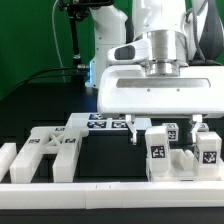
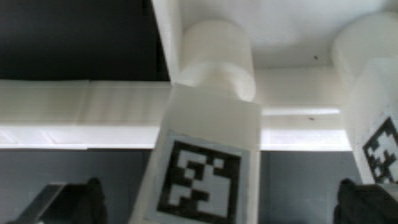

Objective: Assemble chair

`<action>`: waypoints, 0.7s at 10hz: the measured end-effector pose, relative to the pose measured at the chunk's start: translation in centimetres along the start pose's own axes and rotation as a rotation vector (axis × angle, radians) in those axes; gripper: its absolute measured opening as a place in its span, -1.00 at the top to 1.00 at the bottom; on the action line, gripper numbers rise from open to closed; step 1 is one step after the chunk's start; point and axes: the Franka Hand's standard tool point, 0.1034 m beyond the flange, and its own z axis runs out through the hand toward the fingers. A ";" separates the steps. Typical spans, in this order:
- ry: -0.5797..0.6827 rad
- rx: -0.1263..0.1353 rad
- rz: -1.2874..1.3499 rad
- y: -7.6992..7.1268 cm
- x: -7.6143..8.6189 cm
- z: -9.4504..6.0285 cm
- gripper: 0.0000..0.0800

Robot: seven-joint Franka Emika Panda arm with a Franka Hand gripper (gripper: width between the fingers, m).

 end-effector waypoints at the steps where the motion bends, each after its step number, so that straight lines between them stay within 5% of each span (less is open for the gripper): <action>1: -0.047 0.006 0.013 0.3 0.2 -0.3 -0.62; 3: -0.173 0.034 0.046 0.7 1.4 -1.3 -0.62; 7: -0.419 0.074 0.086 0.7 2.0 -0.9 -0.62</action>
Offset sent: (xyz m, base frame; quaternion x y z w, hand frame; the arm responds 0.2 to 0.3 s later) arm 0.0066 0.0047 0.0051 0.0389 -0.1457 0.0514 0.9872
